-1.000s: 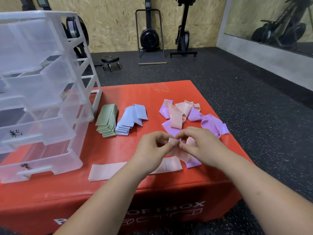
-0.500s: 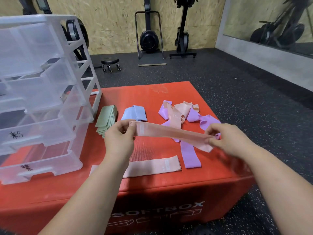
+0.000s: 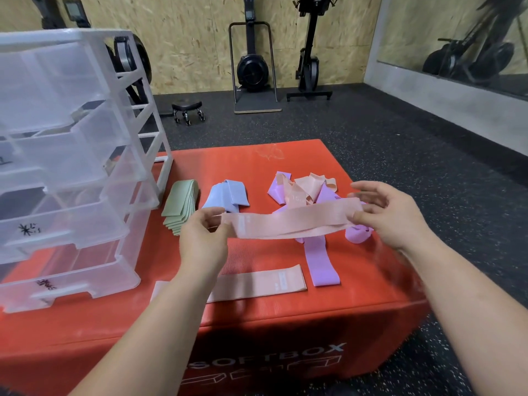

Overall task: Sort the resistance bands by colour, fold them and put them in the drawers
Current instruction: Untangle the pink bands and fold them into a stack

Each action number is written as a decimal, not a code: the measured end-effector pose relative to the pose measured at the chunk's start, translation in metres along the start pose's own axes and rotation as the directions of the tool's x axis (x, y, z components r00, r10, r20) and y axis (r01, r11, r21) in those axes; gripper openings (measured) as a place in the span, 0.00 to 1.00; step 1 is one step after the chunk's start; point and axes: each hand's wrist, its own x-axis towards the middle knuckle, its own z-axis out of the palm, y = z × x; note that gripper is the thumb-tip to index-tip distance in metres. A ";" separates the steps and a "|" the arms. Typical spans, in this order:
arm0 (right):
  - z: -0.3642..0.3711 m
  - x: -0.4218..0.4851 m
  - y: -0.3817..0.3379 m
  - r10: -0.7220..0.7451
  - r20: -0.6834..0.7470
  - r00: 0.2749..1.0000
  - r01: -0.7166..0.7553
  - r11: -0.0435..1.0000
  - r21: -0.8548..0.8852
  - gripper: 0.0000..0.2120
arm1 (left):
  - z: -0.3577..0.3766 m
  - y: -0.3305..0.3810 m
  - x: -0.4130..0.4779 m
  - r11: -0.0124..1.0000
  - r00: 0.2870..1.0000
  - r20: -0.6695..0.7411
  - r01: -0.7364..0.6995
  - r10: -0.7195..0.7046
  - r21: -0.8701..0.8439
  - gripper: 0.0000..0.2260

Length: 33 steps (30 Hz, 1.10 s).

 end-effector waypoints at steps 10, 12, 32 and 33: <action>0.077 -0.026 -0.020 -0.246 0.264 0.932 0.280 0.955 -0.098 0.29 | 0.022 0.025 -0.034 0.818 0.762 0.473 -0.559 0.443 0.134 0.17; 0.087 -0.030 -0.025 -0.269 0.295 0.917 0.308 0.947 -0.093 0.28 | 0.021 0.026 -0.034 0.822 0.780 0.445 -0.549 0.441 0.148 0.15; 0.141 -0.031 -0.003 -0.172 0.468 0.867 0.360 0.866 -0.348 0.23 | -0.038 0.040 -0.015 0.934 0.917 0.185 -0.336 0.354 -0.122 0.02; 0.141 -0.029 0.001 -0.175 0.463 0.869 0.382 0.833 -0.401 0.19 | -0.044 0.041 -0.012 0.935 0.933 0.116 -0.321 0.340 -0.153 0.01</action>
